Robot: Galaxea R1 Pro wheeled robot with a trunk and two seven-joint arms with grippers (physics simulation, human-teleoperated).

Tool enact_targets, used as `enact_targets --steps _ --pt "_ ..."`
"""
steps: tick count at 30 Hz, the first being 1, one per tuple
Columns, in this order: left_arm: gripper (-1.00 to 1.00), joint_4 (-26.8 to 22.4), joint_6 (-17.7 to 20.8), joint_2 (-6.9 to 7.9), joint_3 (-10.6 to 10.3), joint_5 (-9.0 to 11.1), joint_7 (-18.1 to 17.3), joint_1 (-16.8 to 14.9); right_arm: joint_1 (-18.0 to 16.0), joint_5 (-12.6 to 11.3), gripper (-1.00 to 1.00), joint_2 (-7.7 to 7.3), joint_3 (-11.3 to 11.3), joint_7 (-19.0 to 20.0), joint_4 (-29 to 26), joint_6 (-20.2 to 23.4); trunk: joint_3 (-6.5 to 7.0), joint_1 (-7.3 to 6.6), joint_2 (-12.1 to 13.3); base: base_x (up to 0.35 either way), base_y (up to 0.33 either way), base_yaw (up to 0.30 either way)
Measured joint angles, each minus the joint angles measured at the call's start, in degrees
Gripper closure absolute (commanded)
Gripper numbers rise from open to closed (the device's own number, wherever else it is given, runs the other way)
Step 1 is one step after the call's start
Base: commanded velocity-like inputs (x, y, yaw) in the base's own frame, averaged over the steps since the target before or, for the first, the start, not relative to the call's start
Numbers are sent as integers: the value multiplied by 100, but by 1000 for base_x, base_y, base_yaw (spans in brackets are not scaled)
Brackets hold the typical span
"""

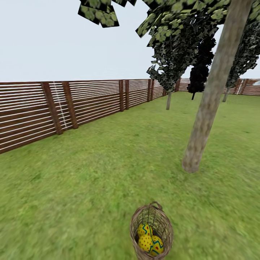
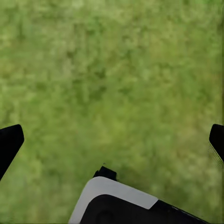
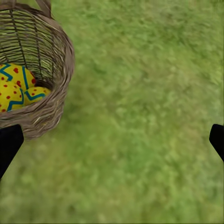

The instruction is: Take the three Easter eggs out of the wicker basket on the lawn in the garden, then place them on the lawn next to a single tree (choose any tree) so that all three eggs are next to the same tree and none are left in the basket.

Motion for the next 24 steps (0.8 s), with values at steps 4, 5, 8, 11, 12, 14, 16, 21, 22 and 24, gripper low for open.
enact_targets --steps 4,5,8,11,12,14,16,21,22,24 --pt "-100 -1 -7 7 15 -1 -3 0 0 1 -100 0 0 0 -2 1 0 0 0 323 146 0" --pt "-100 -1 -7 8 16 -1 -3 0 0 1 -100 0 0 1 -3 1 0 0 0 306 204 0" --pt "-100 -2 -14 8 12 -1 -4 1 0 1 -100 0 0 1 -3 -2 0 1 0 298 219 0" --pt "-100 -2 -16 8 12 -1 -4 1 0 1 -100 0 0 -1 -3 -6 0 1 0 235 207 0" --pt "-100 -1 -11 7 8 -1 0 0 0 1 -100 0 0 -4 -3 -9 0 2 1 92 103 0" --pt "-100 -4 -9 8 4 0 3 0 0 1 -100 0 0 -5 -3 -23 0 3 1 44 50 0" --pt "-100 -139 -8 7 14 8 20 -1 0 -4 -100 0 0 -5 -3 -31 1 3 1 9 10 0" --pt "-100 -648 3 -32 407 298 41 0 0 -16 -100 0 -7 -7 -10 -9 1 3 1 3 3 0" --pt "-100 -672 5 -39 437 328 40 0 0 -18 -100 0 -9 -8 -14 -5 -17 25 -37 0 0 0" --pt "-100 -726 19 -82 494 380 35 0 0 -21 -100 0 -13 -8 -43 12 -53 69 -118 0 0 0"
